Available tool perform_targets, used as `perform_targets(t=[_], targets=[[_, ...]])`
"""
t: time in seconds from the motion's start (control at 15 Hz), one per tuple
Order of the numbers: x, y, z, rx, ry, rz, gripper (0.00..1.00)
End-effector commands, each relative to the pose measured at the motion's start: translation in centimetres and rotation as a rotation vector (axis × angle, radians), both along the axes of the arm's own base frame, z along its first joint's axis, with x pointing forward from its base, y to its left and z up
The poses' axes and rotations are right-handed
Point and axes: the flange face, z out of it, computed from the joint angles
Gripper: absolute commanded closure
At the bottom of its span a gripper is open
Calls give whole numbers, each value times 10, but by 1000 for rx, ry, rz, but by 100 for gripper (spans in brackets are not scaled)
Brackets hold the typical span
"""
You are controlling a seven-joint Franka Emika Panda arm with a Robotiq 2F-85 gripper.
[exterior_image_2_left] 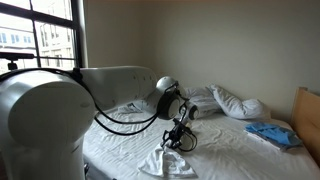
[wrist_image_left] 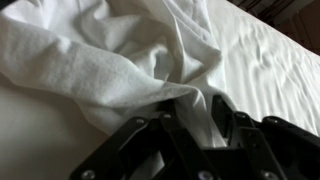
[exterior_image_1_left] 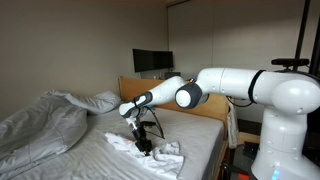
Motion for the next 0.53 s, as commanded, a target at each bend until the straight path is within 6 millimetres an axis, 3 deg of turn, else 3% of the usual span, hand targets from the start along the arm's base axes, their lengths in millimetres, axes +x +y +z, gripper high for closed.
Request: perform_targets(t=[0.0, 0.27, 0.47], targets=[[6, -26, 8, -23, -11, -63, 27], [18, -67, 25, -85, -56, -152, 1], [30, -97, 47, -129, -101, -245, 0]])
